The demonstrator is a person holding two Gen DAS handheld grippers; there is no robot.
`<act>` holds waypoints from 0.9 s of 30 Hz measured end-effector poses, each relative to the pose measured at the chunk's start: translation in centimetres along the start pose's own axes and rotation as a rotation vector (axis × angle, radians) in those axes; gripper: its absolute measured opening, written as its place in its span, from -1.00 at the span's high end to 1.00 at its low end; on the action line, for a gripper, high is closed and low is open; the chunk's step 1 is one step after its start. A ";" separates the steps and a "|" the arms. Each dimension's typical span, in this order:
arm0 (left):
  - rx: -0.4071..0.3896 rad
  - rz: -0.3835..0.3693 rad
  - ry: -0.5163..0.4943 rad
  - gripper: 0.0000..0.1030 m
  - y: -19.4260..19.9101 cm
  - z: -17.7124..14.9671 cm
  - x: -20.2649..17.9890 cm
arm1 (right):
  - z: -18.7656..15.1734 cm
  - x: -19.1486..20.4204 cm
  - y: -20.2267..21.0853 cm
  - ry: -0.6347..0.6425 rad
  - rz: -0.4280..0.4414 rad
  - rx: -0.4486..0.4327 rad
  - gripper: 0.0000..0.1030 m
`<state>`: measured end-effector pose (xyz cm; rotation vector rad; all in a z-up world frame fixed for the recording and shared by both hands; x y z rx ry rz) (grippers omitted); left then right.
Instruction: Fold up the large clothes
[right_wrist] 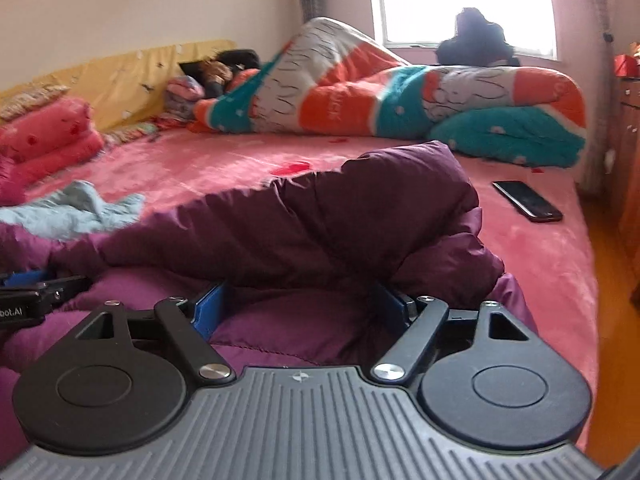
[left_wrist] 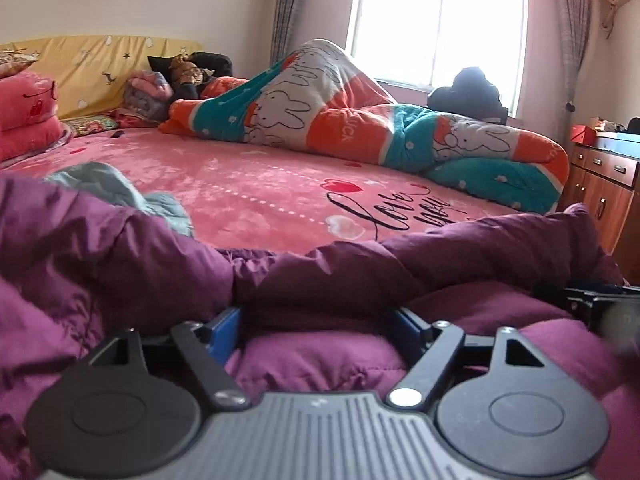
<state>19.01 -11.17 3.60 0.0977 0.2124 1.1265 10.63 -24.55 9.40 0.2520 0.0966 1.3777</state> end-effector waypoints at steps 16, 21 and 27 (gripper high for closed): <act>0.039 -0.008 0.055 -0.56 0.9 1.5 0.4 | -0.8 -0.2 0.1 -0.005 -0.005 0.039 -1.00; -0.068 0.048 -0.005 -0.75 4.3 5.7 2.0 | 2.0 0.4 1.4 0.030 -0.023 -0.020 -1.00; -0.029 0.256 0.037 -0.76 3.6 5.6 7.2 | 3.6 2.8 1.6 0.118 -0.012 -0.099 -1.00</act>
Point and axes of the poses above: each gripper's, at about its wrist camera, not at the fingertips, and y roughly against the way its jaws point, x to its left, z to its top, the point moved 5 cm from there along -y, roughly the way its jaws point, and after that the axes turned 15 degrees about -x, right-handed, at the moved point
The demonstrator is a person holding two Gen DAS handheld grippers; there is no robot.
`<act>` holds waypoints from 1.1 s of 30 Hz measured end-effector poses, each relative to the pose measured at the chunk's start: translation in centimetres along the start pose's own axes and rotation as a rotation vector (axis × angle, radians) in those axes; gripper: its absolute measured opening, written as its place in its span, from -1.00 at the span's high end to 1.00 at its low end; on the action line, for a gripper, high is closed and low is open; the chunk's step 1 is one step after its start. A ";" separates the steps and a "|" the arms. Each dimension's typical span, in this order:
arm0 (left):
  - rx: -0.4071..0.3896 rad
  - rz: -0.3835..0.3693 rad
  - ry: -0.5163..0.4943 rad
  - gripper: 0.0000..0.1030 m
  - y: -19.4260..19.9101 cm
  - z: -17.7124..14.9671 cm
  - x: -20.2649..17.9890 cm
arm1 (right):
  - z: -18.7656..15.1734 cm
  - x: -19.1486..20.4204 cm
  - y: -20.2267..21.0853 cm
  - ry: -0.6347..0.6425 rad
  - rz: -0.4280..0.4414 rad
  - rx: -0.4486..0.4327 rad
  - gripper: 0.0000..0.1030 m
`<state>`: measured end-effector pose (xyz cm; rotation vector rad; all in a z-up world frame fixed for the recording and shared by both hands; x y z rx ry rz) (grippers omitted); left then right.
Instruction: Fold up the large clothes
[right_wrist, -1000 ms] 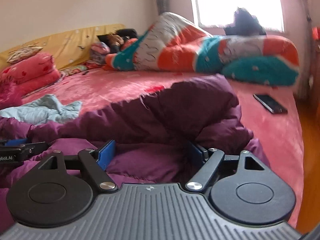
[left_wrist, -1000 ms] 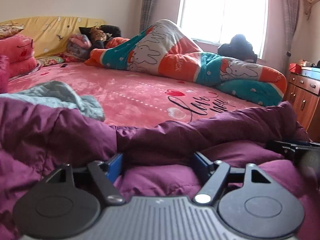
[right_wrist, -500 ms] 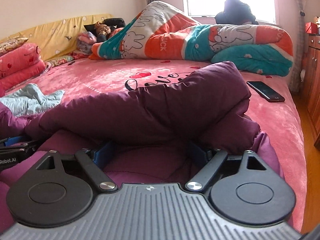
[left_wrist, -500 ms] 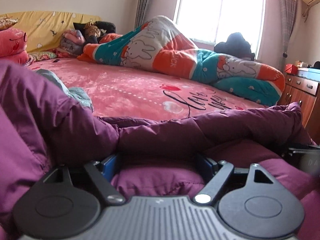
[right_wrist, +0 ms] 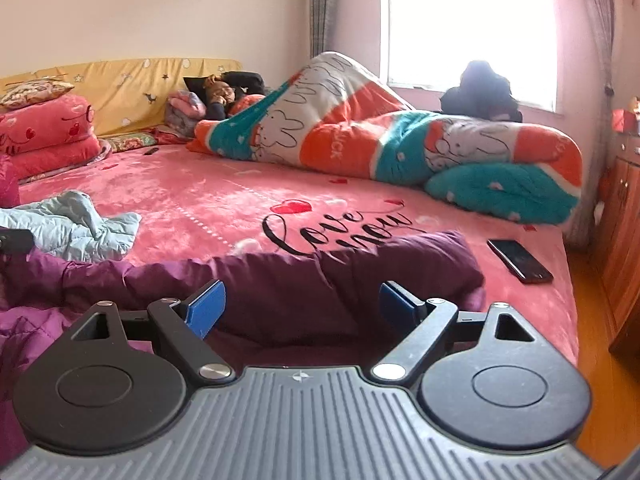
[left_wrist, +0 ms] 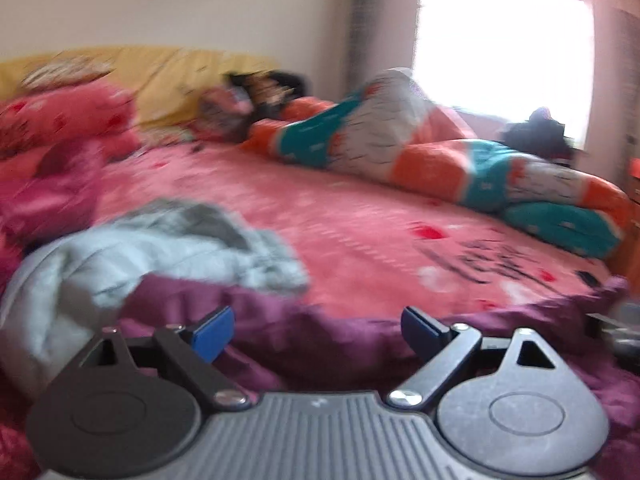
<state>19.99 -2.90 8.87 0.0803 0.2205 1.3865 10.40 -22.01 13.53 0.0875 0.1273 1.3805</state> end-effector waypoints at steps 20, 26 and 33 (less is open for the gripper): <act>0.053 0.003 0.124 -0.97 -4.1 -6.6 3.7 | -4.7 -2.9 -6.9 -0.119 -0.046 0.235 -1.00; 0.060 -0.020 0.178 -0.99 -4.8 -7.2 4.3 | -5.5 -2.5 -7.6 -0.172 -0.044 0.226 -1.00; 0.106 0.030 0.067 -0.90 -4.0 -5.9 2.8 | -4.8 -3.1 -7.0 -0.216 -0.019 0.197 -1.00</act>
Point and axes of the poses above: each gripper's, at about its wrist camera, not at the fingertips, and y roughly against the way its jaws point, x to its left, z to its top, the point moved 5 cm from there along -y, roughly the way its jaws point, and after that the axes turned 15 degrees about -x, right-handed, at the moved point
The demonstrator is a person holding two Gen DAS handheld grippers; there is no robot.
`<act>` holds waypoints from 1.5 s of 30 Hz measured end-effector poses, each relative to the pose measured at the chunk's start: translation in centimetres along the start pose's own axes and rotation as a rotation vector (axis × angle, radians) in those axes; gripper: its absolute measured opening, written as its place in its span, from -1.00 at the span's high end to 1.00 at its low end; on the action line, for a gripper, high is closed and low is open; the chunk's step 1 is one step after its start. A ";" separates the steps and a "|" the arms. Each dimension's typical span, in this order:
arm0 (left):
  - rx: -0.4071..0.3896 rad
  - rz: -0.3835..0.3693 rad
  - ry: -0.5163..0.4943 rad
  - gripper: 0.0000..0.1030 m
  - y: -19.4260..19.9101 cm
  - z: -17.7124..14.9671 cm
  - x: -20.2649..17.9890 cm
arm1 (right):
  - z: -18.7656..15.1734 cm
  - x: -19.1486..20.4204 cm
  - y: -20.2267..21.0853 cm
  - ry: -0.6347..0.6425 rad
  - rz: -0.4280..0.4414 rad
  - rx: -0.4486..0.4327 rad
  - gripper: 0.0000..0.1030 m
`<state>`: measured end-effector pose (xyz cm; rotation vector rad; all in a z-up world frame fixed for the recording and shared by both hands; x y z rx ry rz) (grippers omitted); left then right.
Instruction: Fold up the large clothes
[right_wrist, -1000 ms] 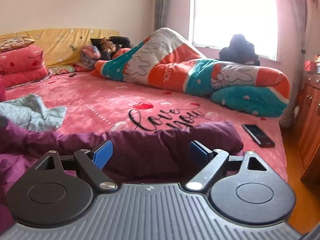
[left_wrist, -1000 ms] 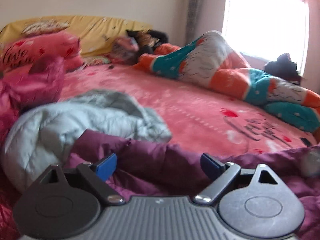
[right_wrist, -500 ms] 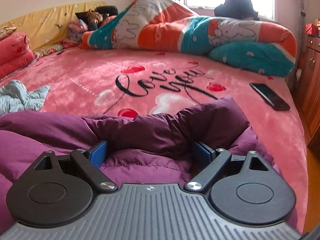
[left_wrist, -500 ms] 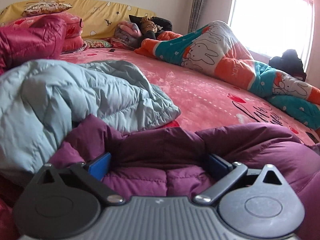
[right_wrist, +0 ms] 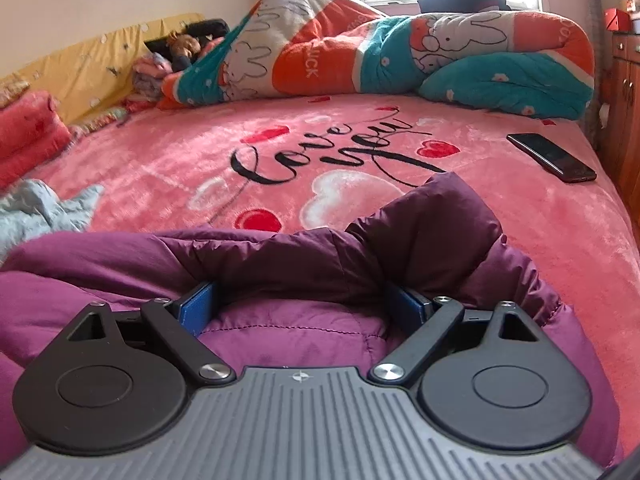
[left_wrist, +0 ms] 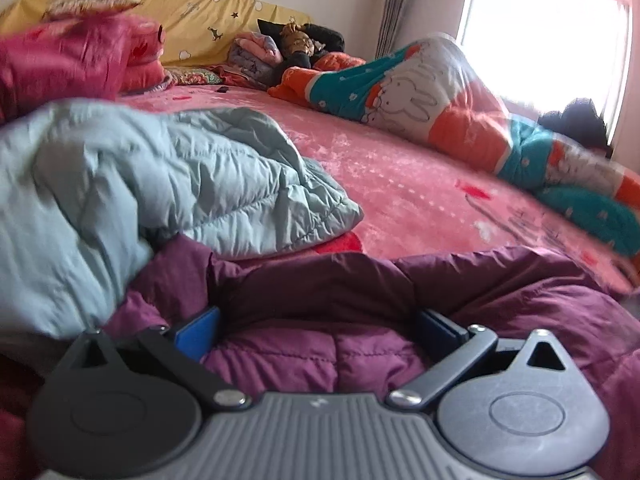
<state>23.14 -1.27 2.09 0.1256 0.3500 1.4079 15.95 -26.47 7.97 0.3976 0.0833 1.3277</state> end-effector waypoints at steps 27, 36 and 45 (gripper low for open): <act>-0.010 -0.055 -0.034 -1.00 -2.1 -3.1 -14.2 | 0.9 -7.1 0.6 -0.139 -0.179 0.038 -1.00; 0.034 -0.095 -0.069 -0.98 -0.2 -1.7 -14.2 | 0.9 -7.8 1.6 -0.177 -0.164 0.005 -1.00; -0.033 -0.125 -0.060 -0.98 11.1 1.0 -7.6 | 2.5 -12.9 4.5 -0.583 0.004 0.031 -1.00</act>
Point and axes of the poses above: each gripper's, at about its wrist camera, not at the fingertips, and y roughly against the way its jaws point, x to its left, z to its top, the point moved 5 cm from there along -y, roughly the way its jaws point, and after that the axes turned 15 degrees about -x, right-handed, at the moved point
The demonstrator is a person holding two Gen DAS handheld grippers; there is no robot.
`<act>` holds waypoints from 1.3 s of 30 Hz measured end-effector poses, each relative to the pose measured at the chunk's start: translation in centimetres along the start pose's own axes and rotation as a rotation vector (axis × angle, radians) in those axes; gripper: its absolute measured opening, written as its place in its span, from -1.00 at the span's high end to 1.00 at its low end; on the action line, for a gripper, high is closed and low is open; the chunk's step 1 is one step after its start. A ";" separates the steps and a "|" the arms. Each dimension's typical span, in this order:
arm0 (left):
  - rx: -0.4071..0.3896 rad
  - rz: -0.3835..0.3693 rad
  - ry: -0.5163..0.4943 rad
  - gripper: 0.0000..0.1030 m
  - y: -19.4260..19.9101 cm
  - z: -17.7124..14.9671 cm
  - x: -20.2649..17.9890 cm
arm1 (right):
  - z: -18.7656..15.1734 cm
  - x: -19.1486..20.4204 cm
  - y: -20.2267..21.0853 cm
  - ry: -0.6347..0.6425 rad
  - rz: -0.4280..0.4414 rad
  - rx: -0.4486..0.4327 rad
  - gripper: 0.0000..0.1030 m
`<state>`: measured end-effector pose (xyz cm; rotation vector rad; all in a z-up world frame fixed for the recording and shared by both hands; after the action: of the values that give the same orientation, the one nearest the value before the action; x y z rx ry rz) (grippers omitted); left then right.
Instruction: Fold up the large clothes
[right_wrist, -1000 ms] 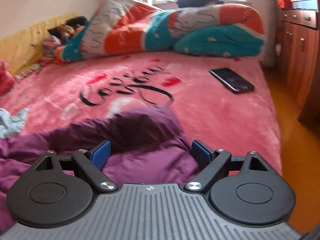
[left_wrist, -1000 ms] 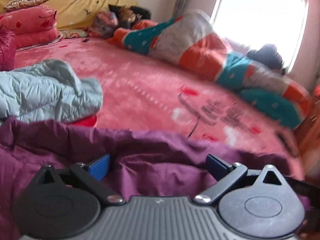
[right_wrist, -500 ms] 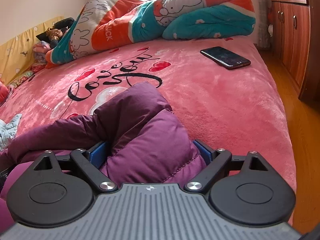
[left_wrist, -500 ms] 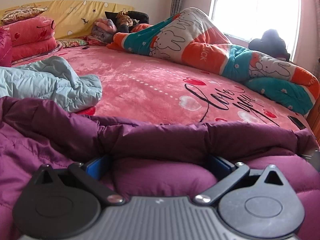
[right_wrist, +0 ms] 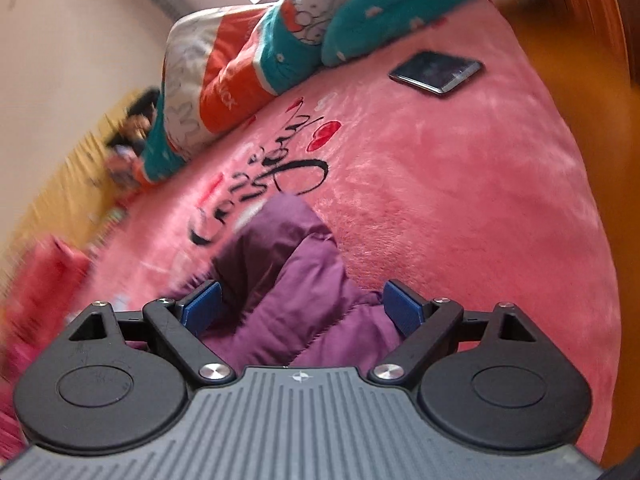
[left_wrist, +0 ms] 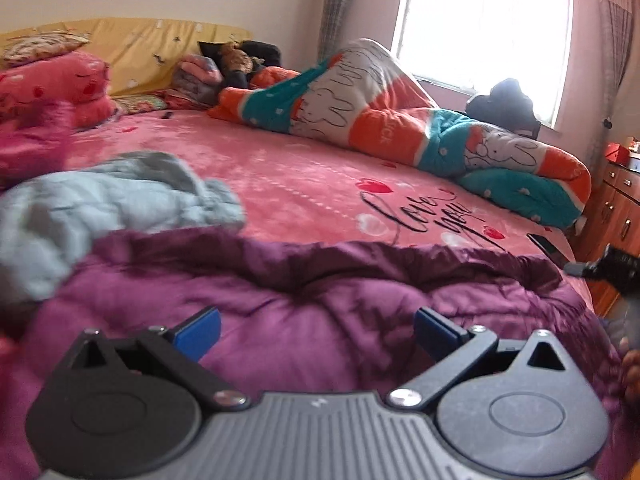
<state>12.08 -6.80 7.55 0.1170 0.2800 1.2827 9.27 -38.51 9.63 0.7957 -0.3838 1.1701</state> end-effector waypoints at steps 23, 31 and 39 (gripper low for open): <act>-0.002 0.185 -0.077 -0.98 14.5 -1.4 4.4 | -8.2 4.9 15.9 0.546 -0.054 -0.149 -1.00; -0.014 0.193 -0.054 -0.98 15.6 -2.6 6.2 | -10.8 7.4 20.6 0.685 0.012 -0.176 -1.00; -0.016 0.180 -0.060 -0.98 14.9 -3.4 8.6 | -13.3 11.4 21.3 0.781 0.077 -0.150 -1.00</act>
<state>-0.49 5.44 6.62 0.1697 0.2117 1.4572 -7.90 -17.69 15.51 0.1543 0.1491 1.4061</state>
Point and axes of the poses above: each gripper's, at about its wrist camera, not at the fingertips, and y roughly against the way its jaws point, x to its left, z to its top, the point moved 5 cm from there along -y, roughly the way its jaws point, and after that the axes turned 15 degrees about -x, right-handed, at the moved point
